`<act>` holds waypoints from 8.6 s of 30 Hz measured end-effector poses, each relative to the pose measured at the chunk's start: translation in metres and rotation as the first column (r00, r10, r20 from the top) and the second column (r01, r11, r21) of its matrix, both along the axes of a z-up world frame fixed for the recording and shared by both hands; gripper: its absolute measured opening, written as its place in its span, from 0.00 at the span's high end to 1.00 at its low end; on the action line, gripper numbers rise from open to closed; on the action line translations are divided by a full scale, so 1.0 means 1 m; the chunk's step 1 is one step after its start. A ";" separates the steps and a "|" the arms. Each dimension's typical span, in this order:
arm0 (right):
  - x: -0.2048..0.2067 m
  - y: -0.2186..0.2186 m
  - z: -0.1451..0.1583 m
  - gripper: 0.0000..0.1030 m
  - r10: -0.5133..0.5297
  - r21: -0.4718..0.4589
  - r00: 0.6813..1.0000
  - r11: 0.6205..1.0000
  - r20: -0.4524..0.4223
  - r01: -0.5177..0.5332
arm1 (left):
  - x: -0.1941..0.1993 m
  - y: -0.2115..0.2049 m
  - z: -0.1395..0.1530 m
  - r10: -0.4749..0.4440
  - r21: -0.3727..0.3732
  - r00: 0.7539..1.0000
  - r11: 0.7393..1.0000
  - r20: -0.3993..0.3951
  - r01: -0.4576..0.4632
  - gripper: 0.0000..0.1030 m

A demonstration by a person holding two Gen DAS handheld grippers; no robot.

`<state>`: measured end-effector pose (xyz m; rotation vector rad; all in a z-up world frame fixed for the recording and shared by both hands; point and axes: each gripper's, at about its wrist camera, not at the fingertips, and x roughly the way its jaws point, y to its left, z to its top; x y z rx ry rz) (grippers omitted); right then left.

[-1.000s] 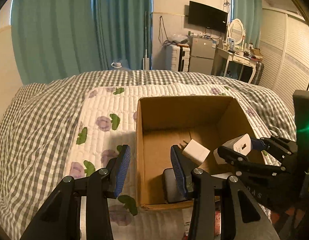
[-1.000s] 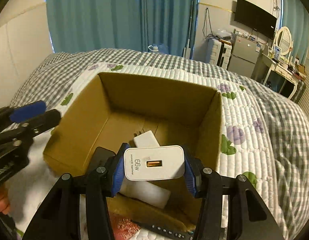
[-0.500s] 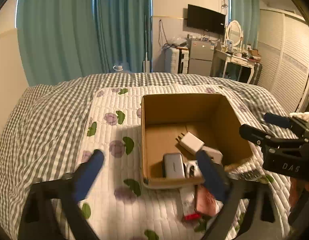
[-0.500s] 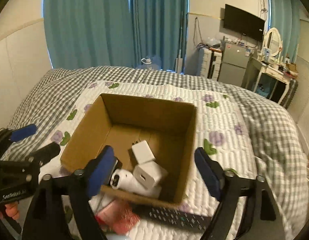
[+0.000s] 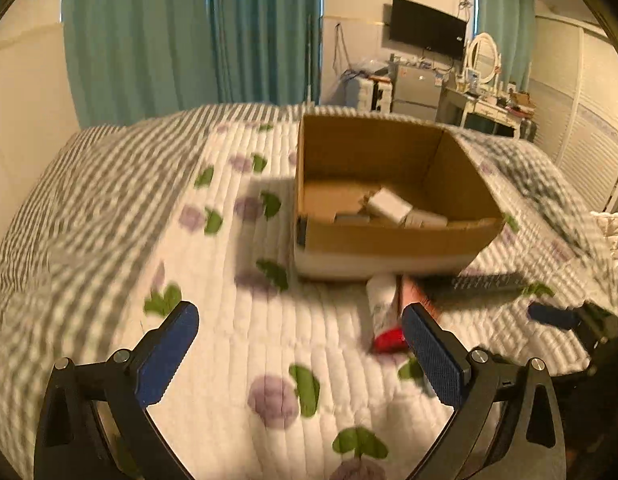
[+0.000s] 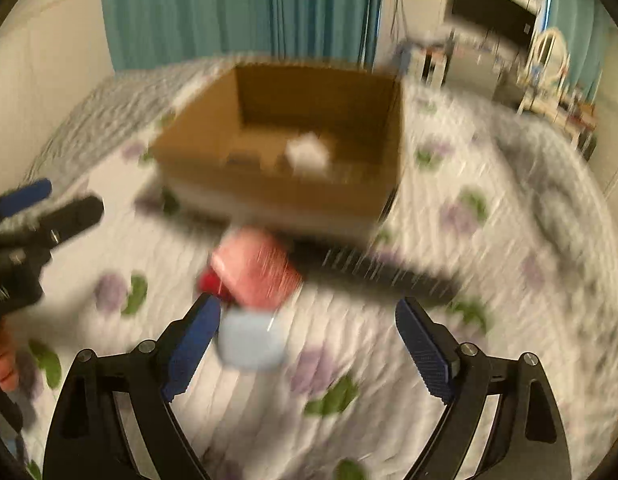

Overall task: Organize rigid objects
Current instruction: 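Grasp the light blue earbud case with the right gripper, then grasp the red-capped white jar with the left gripper, then drop the jar into the box with the left gripper while the right gripper releases the earbud case there, then grasp the black TV remote by its end with the right gripper, then grasp the pink Romantic Rose compact with the left gripper, then drop the compact into the box with the left gripper while the right gripper lowers the remote inside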

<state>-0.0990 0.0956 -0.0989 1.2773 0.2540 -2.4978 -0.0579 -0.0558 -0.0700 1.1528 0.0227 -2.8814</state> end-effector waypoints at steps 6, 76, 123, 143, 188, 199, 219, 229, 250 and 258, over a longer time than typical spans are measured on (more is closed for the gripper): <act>-0.004 -0.021 -0.032 0.14 0.045 0.016 0.997 0.999 0.061 -0.046 | 0.005 0.009 -0.033 0.002 -0.011 0.998 1.000 0.067 -0.001 0.00; -0.043 0.029 -0.009 0.51 -0.041 -0.020 0.997 0.999 0.068 0.043 | -0.061 0.024 -0.087 -0.120 0.037 0.957 0.993 0.263 0.114 0.64; -0.148 0.013 0.069 0.52 -0.001 -0.078 0.985 0.997 -0.170 -0.012 | -0.202 0.038 0.019 -0.113 0.010 0.994 0.994 0.014 0.113 0.53; -0.206 -0.027 0.066 0.49 0.006 -0.104 0.981 0.994 -0.193 -0.027 | -0.182 0.000 0.040 -0.049 -0.004 0.998 0.999 -0.043 0.048 0.53; -0.079 0.005 -0.052 0.66 0.387 0.437 0.915 0.807 0.116 -0.397 | -0.045 0.041 -0.068 -0.028 0.020 0.972 1.000 0.234 0.024 0.08; -0.036 0.032 0.007 0.82 0.216 0.108 0.966 0.967 0.139 -0.232 | -0.044 0.039 -0.057 -0.078 0.023 0.975 0.997 0.208 0.075 0.08; -0.069 0.069 -0.023 0.82 -0.149 -0.058 0.978 0.986 0.148 0.159 | -0.089 0.094 -0.098 -0.241 -0.001 0.932 0.968 0.271 0.250 0.07; -0.066 0.067 -0.024 0.82 -0.172 -0.043 0.977 0.983 0.126 0.179 | -0.079 0.094 -0.092 -0.279 0.018 0.929 0.959 0.243 0.283 0.26; -0.019 0.058 0.028 0.82 -0.168 -0.114 0.985 0.980 -0.047 0.162 | -0.026 0.067 -0.045 -0.231 0.117 0.961 0.970 0.151 0.215 0.30; -0.009 0.065 0.068 0.82 -0.172 -0.169 0.975 0.975 -0.144 0.147 | -0.020 0.062 0.005 -0.188 0.073 0.982 0.980 0.028 0.186 0.30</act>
